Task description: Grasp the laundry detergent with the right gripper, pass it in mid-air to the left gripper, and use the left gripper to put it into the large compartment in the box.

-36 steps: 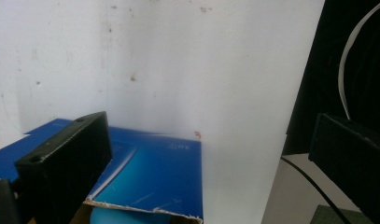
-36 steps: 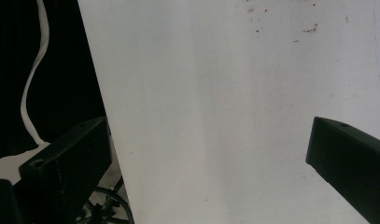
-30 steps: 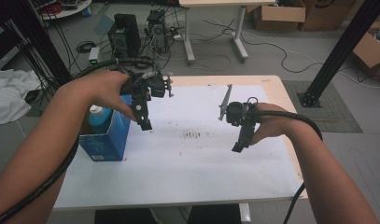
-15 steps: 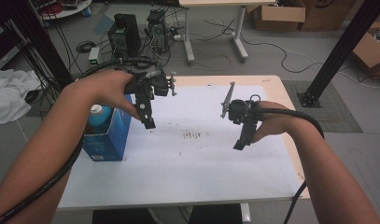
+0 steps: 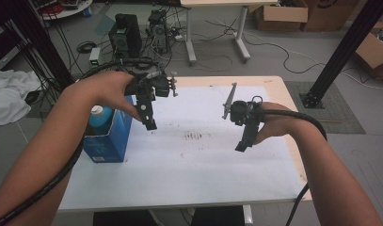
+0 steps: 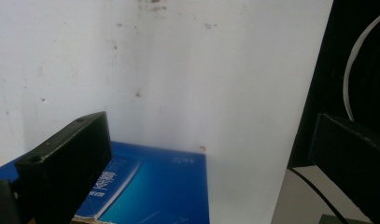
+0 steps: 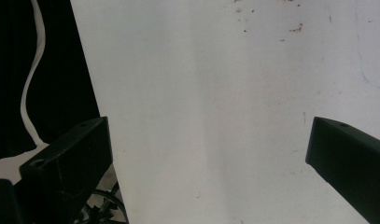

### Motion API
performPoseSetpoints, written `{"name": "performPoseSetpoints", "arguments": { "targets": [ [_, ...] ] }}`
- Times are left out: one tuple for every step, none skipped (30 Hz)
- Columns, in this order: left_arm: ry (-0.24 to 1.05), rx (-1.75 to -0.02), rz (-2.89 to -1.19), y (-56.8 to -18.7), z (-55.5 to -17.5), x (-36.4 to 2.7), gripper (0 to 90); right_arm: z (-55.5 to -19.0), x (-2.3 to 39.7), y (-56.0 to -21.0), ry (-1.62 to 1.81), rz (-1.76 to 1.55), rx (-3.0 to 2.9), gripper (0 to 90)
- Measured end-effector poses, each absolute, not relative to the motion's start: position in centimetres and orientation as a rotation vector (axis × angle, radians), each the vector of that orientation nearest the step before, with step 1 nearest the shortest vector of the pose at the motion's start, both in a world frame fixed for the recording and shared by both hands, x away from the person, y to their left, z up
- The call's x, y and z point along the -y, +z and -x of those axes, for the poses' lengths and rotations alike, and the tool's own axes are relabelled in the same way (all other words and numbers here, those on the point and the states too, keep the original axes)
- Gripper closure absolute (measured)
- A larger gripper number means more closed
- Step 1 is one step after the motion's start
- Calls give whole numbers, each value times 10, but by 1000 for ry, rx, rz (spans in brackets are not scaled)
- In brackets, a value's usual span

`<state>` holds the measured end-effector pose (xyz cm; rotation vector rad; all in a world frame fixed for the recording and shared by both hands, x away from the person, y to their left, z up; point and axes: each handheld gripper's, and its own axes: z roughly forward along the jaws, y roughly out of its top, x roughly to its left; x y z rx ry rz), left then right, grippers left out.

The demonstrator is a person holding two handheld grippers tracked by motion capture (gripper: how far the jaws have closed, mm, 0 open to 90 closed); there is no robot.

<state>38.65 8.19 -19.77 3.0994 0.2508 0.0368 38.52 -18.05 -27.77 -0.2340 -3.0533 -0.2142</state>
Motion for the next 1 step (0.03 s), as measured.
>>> {"name": "performPoseSetpoints", "arguments": {
  "targets": [
    [38, -249, -3098, -198, -386, -82, 1, -385, 180, -278, -221, 231, 3050, 3]
  ]
}}
